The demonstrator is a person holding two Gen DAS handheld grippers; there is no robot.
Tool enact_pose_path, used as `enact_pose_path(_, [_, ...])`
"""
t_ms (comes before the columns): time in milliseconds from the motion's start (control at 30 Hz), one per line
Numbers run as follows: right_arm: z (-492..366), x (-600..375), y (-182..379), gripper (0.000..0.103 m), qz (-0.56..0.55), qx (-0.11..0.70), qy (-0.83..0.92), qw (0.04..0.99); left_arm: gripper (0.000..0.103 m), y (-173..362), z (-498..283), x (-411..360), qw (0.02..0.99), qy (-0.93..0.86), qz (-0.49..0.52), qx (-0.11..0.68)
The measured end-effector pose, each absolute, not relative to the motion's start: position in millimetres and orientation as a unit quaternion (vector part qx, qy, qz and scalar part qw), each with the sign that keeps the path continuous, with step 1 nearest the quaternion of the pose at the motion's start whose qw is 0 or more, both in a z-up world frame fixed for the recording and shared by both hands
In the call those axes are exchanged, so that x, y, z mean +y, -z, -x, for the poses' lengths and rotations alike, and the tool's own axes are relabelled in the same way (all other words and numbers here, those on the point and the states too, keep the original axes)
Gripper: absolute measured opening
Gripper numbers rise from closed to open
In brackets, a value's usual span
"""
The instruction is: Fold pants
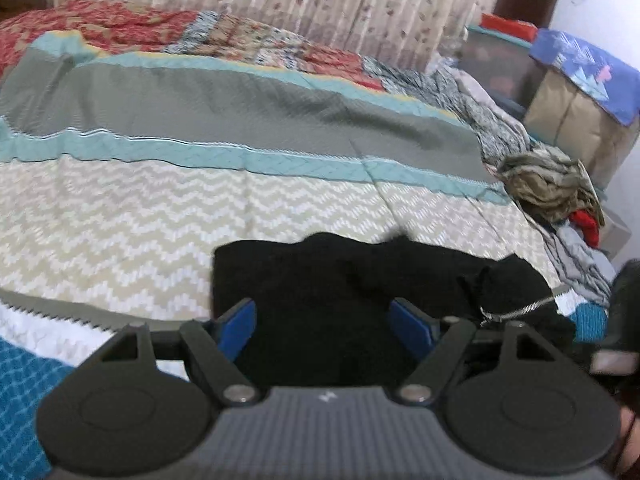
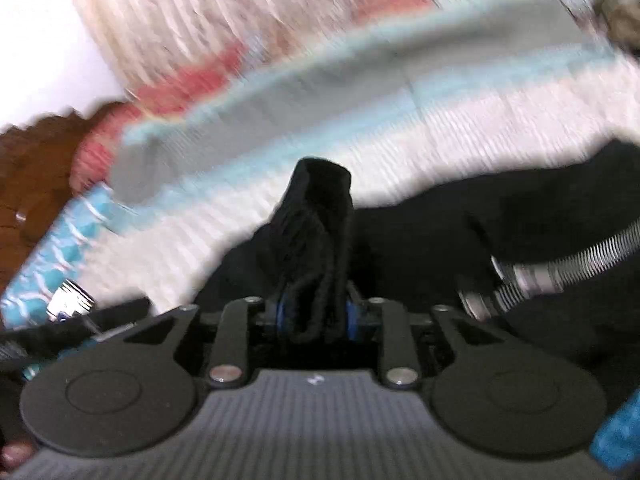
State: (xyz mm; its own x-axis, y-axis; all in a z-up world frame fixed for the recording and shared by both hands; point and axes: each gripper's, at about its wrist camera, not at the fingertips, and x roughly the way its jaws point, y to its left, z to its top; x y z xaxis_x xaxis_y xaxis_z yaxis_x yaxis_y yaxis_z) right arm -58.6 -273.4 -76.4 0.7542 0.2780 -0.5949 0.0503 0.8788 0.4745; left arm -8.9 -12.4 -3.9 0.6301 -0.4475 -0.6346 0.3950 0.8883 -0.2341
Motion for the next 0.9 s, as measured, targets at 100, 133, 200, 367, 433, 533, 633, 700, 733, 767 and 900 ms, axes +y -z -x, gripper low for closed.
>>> enact_pose_path(100, [64,-305,89,0.046,-0.305,0.361,-0.058,0.879,0.075,9,3,-30,0.897,0.247,0.022,0.366])
enact_pose_path(133, [72,-318,81,0.048,-0.316,0.336,-0.056,0.886,0.075,10,0,-36,0.895,0.252,0.019,0.369])
enact_pose_path(200, [89,-336,62,0.048,-0.299,0.285,-0.046,0.909,0.074,10,-6,-49,0.889,0.265,0.015,0.372])
enact_pose_path(367, [127,-404,51,0.053,-0.266,0.202,0.061,0.941,0.071,15,-16,-95,0.879,0.296,-0.031,0.374])
enact_pose_path(433, [136,-440,63,0.054,-0.293,0.198,0.112,0.929,0.071,29,-22,-115,0.869,0.295,-0.067,0.391])
enact_pose_path(533, [143,-473,86,0.058,-0.333,0.206,0.151,0.908,0.072,69,-41,-132,0.840,0.266,-0.096,0.462])
enact_pose_path(633, [136,-482,105,0.060,-0.364,0.226,0.161,0.889,0.070,61,-49,-128,0.836,0.259,-0.064,0.480])
enact_pose_path(700, [132,-491,117,0.064,-0.388,0.233,0.152,0.879,0.064,39,-50,-128,0.843,0.258,-0.056,0.469])
enact_pose_path(733, [126,-480,119,0.066,-0.396,0.235,0.148,0.875,0.064,27,-49,-128,0.850,0.260,-0.054,0.455])
enact_pose_path(767, [124,-478,123,0.066,-0.400,0.240,0.140,0.873,0.066,14,-48,-130,0.857,0.264,-0.052,0.440])
enact_pose_path(900, [119,-458,112,0.024,-0.384,0.253,0.117,0.880,0.074,-29,-48,-154,0.853,0.307,-0.032,0.422])
